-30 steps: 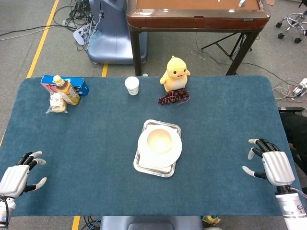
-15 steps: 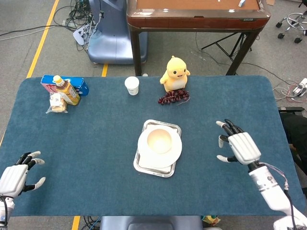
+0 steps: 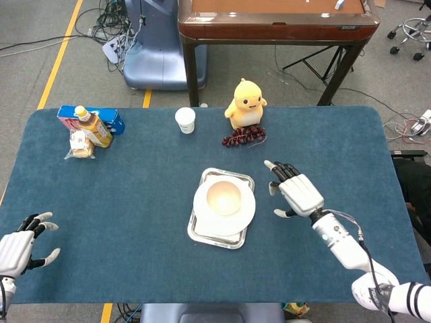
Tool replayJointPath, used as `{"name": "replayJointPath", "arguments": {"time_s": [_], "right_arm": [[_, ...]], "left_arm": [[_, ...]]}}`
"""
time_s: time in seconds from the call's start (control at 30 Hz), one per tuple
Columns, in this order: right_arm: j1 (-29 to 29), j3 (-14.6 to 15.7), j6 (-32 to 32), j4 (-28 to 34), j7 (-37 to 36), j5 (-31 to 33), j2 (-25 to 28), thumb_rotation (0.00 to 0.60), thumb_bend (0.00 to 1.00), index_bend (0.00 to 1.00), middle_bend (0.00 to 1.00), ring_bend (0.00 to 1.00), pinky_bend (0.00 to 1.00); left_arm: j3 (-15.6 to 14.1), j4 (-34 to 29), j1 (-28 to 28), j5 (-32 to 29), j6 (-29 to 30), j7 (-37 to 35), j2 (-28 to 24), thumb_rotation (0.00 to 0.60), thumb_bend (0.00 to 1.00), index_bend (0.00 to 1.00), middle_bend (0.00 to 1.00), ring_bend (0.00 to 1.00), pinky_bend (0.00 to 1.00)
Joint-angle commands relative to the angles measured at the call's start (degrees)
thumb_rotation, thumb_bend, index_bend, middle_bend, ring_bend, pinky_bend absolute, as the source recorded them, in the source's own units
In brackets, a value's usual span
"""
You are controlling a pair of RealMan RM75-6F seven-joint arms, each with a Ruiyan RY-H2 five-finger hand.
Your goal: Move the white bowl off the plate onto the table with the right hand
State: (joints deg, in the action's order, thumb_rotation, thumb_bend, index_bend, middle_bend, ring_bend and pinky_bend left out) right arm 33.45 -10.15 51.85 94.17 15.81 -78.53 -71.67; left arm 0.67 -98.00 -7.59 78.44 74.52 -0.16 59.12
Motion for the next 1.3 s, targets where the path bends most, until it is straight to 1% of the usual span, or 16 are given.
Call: {"name": "replayJointPath", "arguments": {"time_s": [0.03,0.17,0.43,0.8,1.07,1.3], "right_arm": [[2.5,0.4,-1.4,-1.5,4.4,1.2,-2.9,0.600,0.21,0.47,0.02,0.00,0.08],[4.3,1.0,-1.8,-3.0,7.0,1.1,-5.6,0.600,0.21,0.47,0.02,0.00,0.07],[7.4,2.1,-3.4,-6.9,8.1,0.3,-10.6,0.600,0.21,0.47,0.02,0.00,0.06],[10.4,2.2,-4.3,-10.4,8.9,1.2,-15.1,0.600,0.22,0.47,0.02,0.00,0.06],[11.6,2.2,-4.9,-12.4,7.9,2.9,-17.6,0.600,0.31,0.47,0.02,0.00,0.06],[12.4,2.7,-5.0,-13.5,8.2,3.5,-18.7,0.600,0.34,0.47,0.02,0.00,0.06]], "left_arm": [[0.0,-0.1,0.1,0.0,0.2,-0.2,-0.2,0.600,0.25,0.35,0.18,0.10,0.35],[0.1,-0.3,0.3,0.0,0.7,0.3,-0.3,0.600,0.25,0.35,0.18,0.10,0.35],[0.3,-0.7,0.5,-0.5,0.9,-0.2,-0.9,0.600,0.25,0.35,0.18,0.10,0.35],[0.5,-1.1,0.9,-0.7,1.2,-1.4,-1.8,0.600,0.25,0.35,0.18,0.10,0.35],[0.6,-1.1,1.3,-0.5,2.0,-2.1,-2.0,0.600,0.25,0.35,0.18,0.10,0.36],[0.7,-1.1,1.3,-0.5,1.7,-2.5,-2.2,0.600,0.25,0.35,0.18,0.10,0.36]]}}
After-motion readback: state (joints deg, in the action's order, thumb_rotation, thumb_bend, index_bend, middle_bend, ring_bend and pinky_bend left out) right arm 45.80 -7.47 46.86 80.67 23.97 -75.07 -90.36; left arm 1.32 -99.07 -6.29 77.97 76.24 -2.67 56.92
